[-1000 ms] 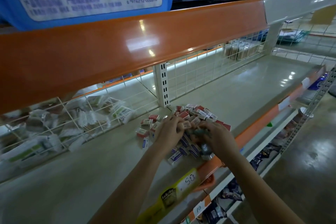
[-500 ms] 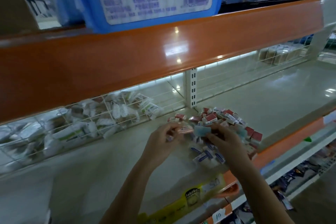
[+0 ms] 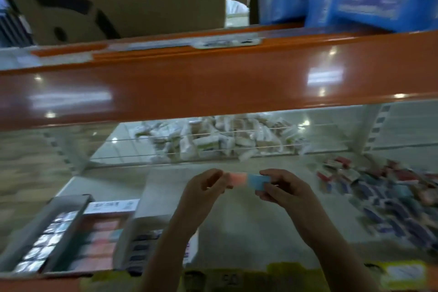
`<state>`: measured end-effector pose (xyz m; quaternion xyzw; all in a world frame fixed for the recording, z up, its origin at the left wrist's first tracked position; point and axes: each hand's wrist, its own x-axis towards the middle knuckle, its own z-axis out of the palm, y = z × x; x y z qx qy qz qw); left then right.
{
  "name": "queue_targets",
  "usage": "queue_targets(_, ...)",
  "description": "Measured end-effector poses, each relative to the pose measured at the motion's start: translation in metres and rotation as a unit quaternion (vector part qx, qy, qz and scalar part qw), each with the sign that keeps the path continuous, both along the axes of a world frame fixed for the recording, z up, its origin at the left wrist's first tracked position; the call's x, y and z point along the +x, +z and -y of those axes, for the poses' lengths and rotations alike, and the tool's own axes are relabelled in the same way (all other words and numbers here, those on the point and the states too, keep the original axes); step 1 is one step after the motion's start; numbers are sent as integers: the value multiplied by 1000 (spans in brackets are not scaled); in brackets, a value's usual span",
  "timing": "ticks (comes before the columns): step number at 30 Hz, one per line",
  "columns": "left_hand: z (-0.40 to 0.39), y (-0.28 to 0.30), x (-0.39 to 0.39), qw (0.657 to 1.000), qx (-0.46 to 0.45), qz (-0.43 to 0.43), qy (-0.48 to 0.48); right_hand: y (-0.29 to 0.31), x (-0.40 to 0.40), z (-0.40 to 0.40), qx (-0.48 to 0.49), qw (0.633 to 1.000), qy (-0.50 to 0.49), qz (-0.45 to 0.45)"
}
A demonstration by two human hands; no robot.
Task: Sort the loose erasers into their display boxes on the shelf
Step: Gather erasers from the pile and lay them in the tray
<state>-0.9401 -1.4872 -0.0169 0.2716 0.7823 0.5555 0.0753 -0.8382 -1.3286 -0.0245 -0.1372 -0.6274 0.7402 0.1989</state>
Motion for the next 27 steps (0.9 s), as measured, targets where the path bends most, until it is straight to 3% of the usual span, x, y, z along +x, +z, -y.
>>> queue_targets(10, 165, 1, -58, 998, 3, 42, 49, 18, -81, 152, 34, 995, 92, 12)
queue_targets(16, 238, -9, -98, 998, -17, 43, 37, 12, -122, 217, 166, 977, 119, 60)
queue_targets(22, 272, -21, -119, 997, -23, 71, 20, -8, -136, 252, 260, 958, 80, 93)
queue_targets(27, 287, -29, -131, 996, -50, 76, -14, -20, -138, 271, 428, 894, 51, 124)
